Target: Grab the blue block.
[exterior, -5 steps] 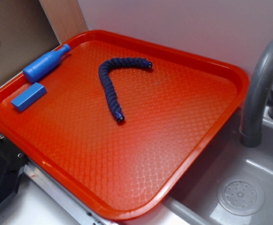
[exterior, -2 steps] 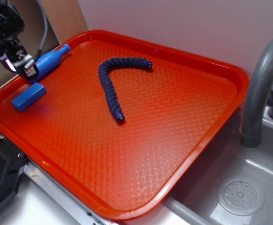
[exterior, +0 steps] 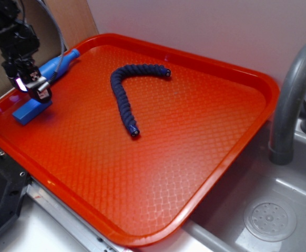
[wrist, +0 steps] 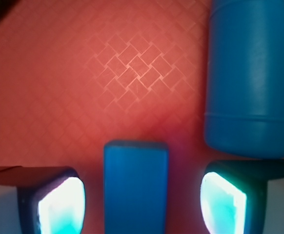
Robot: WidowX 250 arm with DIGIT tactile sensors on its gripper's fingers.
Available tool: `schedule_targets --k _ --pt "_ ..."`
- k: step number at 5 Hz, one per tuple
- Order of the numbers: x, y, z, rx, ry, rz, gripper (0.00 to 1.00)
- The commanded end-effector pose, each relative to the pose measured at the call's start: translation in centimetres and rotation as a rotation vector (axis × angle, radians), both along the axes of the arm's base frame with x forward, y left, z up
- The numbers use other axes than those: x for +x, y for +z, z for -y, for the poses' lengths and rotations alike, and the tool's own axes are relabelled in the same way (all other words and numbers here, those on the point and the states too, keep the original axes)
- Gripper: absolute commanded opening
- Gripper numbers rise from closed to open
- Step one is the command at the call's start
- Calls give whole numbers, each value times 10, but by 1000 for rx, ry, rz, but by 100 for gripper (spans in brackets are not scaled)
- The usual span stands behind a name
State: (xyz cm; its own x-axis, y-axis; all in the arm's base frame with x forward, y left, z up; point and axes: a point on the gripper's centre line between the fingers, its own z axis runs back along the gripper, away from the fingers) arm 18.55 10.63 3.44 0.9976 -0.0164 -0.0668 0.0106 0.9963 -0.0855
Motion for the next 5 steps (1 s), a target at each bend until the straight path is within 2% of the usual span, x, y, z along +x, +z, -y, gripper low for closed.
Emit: schedule_targets --k 1,3,4,5 --pt "-2 -14 16 66 -63 -8 100" --pt "-4 -24 14 105 -35 -44 100" --pt "-4 -23 12 83 -44 -38 0" --pt "-5 -26 5 120 -35 -42 0"
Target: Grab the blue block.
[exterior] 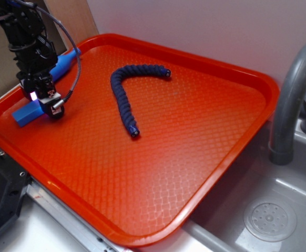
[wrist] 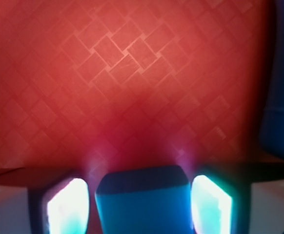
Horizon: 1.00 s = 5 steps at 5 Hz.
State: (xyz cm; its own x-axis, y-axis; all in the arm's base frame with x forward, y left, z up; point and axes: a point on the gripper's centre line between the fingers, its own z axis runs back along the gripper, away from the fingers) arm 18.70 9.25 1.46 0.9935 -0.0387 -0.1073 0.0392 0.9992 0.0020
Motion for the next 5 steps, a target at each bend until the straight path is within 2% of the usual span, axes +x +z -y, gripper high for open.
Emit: schedule_targets --k 1,2,3,5 --pt "-6 -7 -10 37 -17 7 0" --pt "-1 20 -3 17 -24 32 0" --pt "12 70 14 74 56 43 0" --pt "19 173 66 -2 80 180 0"
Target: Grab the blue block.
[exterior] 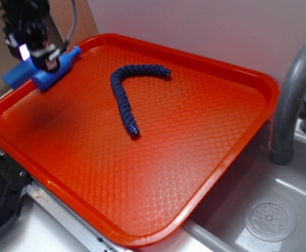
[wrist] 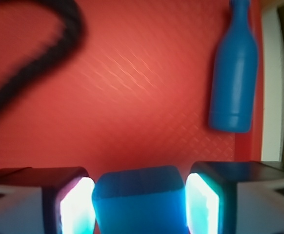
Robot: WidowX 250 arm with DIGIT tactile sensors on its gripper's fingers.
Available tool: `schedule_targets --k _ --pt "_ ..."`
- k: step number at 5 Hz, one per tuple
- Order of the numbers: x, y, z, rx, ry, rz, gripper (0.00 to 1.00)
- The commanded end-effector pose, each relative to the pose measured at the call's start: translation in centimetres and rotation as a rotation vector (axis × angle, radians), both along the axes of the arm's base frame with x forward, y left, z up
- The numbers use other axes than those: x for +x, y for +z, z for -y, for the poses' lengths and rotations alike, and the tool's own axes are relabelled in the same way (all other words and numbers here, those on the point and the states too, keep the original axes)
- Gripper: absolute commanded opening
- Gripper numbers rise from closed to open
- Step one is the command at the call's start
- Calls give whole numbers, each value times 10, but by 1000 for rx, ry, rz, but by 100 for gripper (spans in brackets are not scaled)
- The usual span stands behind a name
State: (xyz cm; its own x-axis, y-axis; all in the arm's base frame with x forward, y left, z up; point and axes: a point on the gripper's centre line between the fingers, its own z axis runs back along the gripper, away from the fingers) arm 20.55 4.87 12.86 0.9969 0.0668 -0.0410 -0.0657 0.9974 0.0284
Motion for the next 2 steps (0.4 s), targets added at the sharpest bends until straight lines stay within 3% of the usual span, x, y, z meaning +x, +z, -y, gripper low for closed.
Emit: schedule_targets --k 1,2 --pt "-11 96 47 -57 8 190 0" --pt "-15 97 52 -137 -27 160 0"
